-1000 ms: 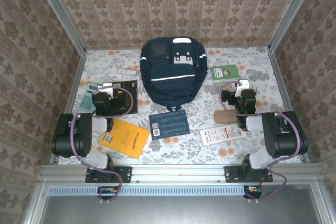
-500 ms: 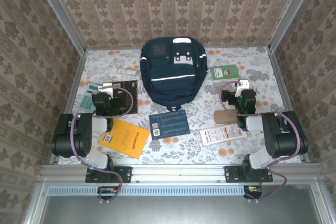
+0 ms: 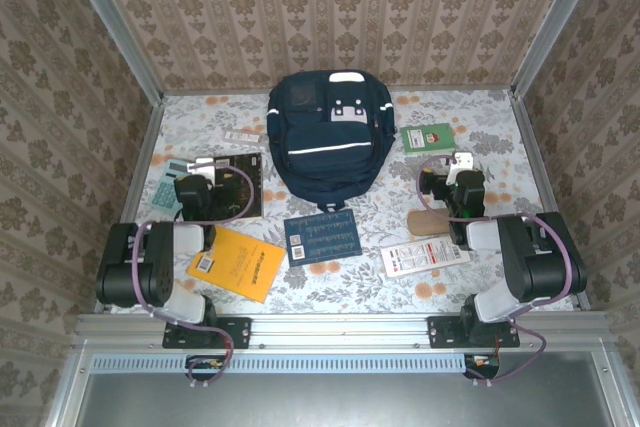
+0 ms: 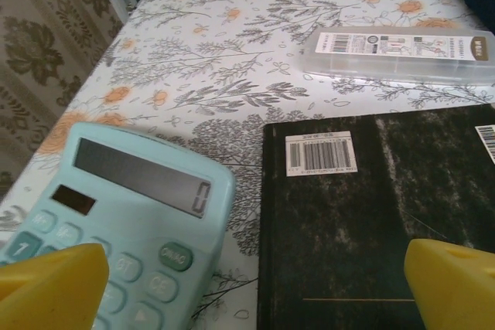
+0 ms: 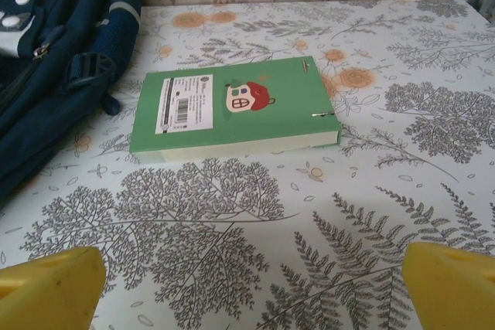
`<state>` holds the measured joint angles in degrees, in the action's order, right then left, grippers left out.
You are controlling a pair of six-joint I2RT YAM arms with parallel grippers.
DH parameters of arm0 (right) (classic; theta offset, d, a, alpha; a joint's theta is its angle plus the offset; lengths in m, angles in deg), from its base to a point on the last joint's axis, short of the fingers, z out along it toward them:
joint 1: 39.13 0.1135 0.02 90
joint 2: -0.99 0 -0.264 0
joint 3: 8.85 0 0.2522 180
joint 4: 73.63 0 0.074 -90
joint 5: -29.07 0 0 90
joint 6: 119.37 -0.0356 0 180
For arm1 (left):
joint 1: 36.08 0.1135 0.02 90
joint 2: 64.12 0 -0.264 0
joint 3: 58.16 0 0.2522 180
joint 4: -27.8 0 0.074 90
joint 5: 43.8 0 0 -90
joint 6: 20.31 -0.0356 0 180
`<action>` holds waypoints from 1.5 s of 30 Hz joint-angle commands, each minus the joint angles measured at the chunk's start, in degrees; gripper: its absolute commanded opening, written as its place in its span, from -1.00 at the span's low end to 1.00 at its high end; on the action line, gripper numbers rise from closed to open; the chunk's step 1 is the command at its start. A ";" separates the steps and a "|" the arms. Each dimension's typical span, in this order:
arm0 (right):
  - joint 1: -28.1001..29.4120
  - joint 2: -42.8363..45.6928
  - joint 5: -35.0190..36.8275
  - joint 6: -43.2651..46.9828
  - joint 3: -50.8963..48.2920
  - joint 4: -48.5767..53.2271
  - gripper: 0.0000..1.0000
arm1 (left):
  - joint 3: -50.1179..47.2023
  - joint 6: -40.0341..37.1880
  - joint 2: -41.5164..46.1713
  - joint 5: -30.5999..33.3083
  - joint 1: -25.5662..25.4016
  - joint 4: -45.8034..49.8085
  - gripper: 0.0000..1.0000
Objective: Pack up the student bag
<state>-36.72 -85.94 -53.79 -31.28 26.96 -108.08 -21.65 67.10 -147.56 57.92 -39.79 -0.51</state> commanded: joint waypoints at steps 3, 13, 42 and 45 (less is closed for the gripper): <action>3.41 11.41 10.29 1.13 3.41 11.19 0.99 | 14.78 11.02 12.51 16.96 -0.84 28.60 1.00; 2.59 25.14 8.30 -30.92 14.49 39.13 0.99 | 28.45 36.24 21.76 -0.33 3.06 53.62 1.00; 10.53 36.35 -7.09 -36.85 14.89 51.41 0.99 | 65.21 1.89 -29.81 -1.27 -42.90 67.67 0.24; 10.58 36.68 -6.75 -36.86 14.96 51.79 0.99 | 71.04 0.57 -35.72 0.05 -42.64 69.70 0.27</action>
<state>-26.46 -50.43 -61.92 -68.20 40.88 -57.85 43.98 70.68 -179.65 56.92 -82.91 65.76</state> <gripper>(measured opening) 0.996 0.631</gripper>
